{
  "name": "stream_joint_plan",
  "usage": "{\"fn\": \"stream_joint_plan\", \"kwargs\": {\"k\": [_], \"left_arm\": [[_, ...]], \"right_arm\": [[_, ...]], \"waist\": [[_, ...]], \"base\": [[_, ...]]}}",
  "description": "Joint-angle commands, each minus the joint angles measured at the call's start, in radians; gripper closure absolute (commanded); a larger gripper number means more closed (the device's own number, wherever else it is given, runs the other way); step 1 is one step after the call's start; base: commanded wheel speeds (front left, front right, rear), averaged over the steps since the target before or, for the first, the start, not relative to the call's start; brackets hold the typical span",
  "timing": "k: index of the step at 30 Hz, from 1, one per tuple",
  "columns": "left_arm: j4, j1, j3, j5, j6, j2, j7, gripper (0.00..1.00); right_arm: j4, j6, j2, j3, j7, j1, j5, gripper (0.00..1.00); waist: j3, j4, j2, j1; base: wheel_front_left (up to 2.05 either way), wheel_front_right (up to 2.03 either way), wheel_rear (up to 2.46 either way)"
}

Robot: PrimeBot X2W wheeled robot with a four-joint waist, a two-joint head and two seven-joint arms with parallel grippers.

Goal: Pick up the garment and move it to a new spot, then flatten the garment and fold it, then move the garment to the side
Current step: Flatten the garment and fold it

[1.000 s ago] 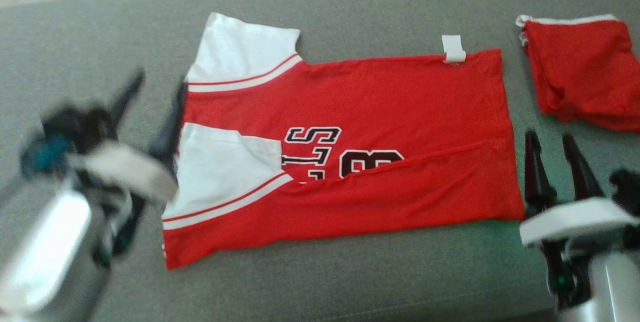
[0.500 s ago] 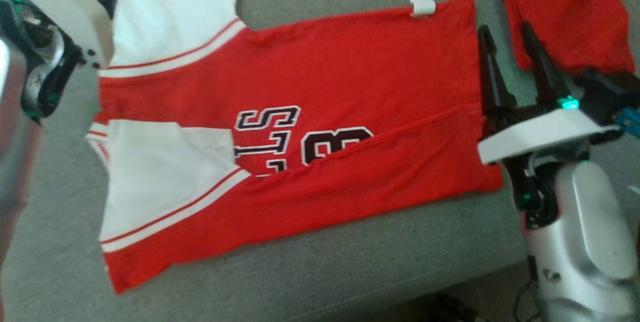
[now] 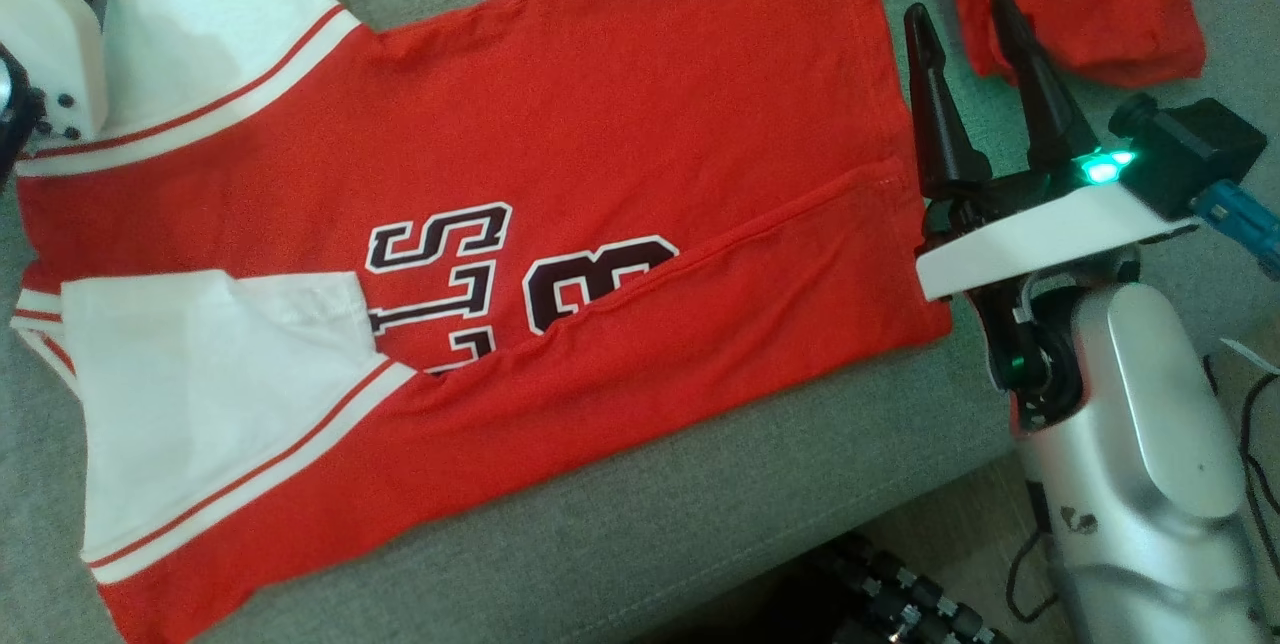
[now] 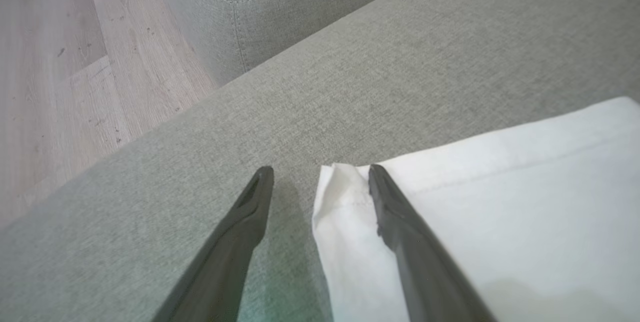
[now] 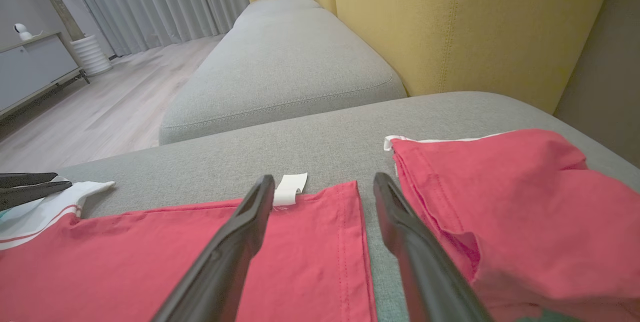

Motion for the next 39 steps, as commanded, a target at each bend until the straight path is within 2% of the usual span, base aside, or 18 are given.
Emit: {"fn": "stream_joint_plan", "kwargs": {"k": [1,5,6,7,8,13,19,29,35,39], "left_arm": [[-0.019,-0.039,0.023,-0.009,-0.003,0.054,0.012,0.00],[-0.026,-0.029,-0.010,-0.036,-0.012,0.058,0.058,0.00],[-0.033,-0.027,-0.020,-0.041,-0.013,0.060,0.068,0.20],[-0.051,-0.024,-0.042,-0.049,-0.015,0.065,0.083,0.68],[-0.061,-0.024,-0.051,-0.052,-0.015,0.068,0.086,1.00],[-0.099,-0.026,-0.086,-0.056,-0.017,0.078,0.053,1.00],[-0.115,-0.048,-0.092,-0.040,-0.017,0.055,-0.060,1.00],[-0.177,-0.080,-0.109,-0.045,-0.017,-0.010,-0.200,1.00],[-0.216,-0.078,-0.127,-0.052,-0.017,-0.047,-0.233,1.00],[-0.222,-0.081,-0.133,-0.054,-0.017,-0.058,-0.243,1.00]], "right_arm": [[-0.030,0.007,-0.005,0.017,-0.011,-0.016,0.004,0.00],[-0.018,0.007,-0.005,0.016,-0.021,-0.017,0.009,0.00],[-0.015,0.007,-0.005,0.016,-0.023,-0.017,0.010,0.00],[-0.010,0.007,-0.005,0.015,-0.027,-0.016,0.011,0.00],[-0.008,0.007,-0.005,0.015,-0.028,-0.016,0.011,0.00],[0.004,0.007,-0.005,0.007,-0.026,-0.024,0.008,0.00],[0.055,0.007,-0.008,-0.034,0.031,-0.066,-0.060,0.00],[0.243,0.007,-0.124,-0.083,0.221,-0.234,-0.127,0.00],[0.368,0.007,-0.165,-0.054,0.328,-0.315,-0.092,0.00],[0.417,0.007,-0.180,-0.040,0.356,-0.343,-0.073,0.00]], "waist": [[0.001,-0.001,0.0001,-0.0002],[-0.002,0.000,0.0001,-0.0002],[-0.003,0.001,0.0001,-0.0002],[-0.007,0.004,0.0001,-0.0002],[-0.009,0.006,0.0001,-0.0002],[-0.022,0.019,0.0001,-0.0002],[-0.054,0.055,0.0001,-0.0002],[-0.075,0.166,0.0001,-0.0002],[-0.055,0.215,0.0001,-0.0002],[-0.047,0.229,0.0001,-0.0002]], "base": [[0.00,0.00,0.00],[0.00,0.00,0.00],[0.00,0.00,0.00],[0.00,0.00,0.00],[0.00,0.00,0.00],[0.00,0.00,0.00],[0.00,0.00,0.00],[0.00,0.00,0.00],[0.00,0.00,0.00],[0.00,0.00,0.00]]}}
